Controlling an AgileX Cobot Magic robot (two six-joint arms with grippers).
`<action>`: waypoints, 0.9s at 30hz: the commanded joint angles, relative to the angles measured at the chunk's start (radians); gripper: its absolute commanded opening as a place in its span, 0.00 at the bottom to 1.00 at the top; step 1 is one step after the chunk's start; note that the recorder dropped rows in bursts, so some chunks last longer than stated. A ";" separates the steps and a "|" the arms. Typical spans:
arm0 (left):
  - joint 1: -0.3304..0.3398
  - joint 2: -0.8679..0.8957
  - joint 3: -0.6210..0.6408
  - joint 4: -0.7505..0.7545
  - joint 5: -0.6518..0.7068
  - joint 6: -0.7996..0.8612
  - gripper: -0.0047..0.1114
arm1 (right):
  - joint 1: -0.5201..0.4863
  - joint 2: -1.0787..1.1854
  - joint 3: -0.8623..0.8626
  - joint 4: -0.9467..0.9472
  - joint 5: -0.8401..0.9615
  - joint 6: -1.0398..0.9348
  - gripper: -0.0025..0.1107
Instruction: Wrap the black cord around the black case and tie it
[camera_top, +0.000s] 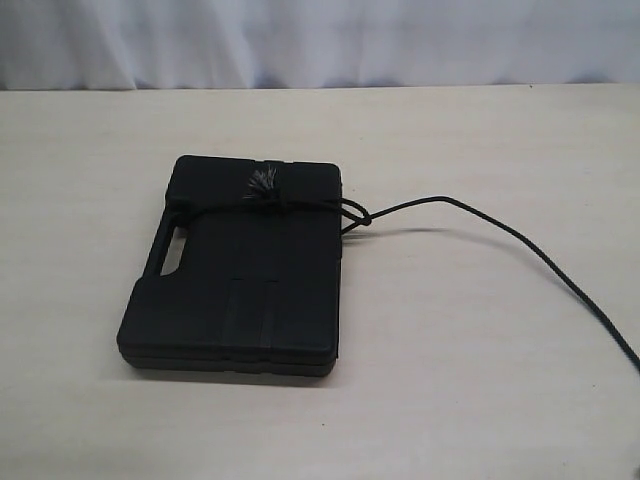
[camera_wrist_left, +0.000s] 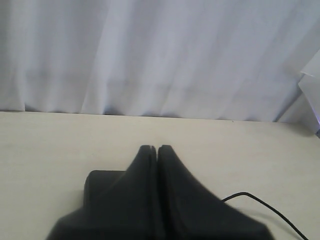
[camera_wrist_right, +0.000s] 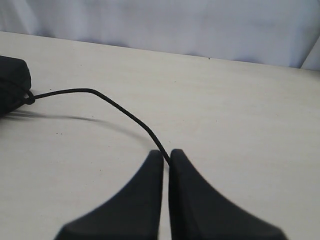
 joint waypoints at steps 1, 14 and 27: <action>-0.009 -0.003 0.005 0.002 -0.018 -0.001 0.04 | 0.001 -0.005 0.001 0.005 -0.005 -0.006 0.06; -0.009 -0.015 0.030 0.002 -0.025 -0.001 0.04 | 0.001 -0.005 0.001 0.005 -0.005 -0.006 0.06; 0.009 -0.456 0.372 0.268 -0.018 -0.001 0.04 | 0.001 -0.005 0.001 0.005 -0.005 -0.006 0.06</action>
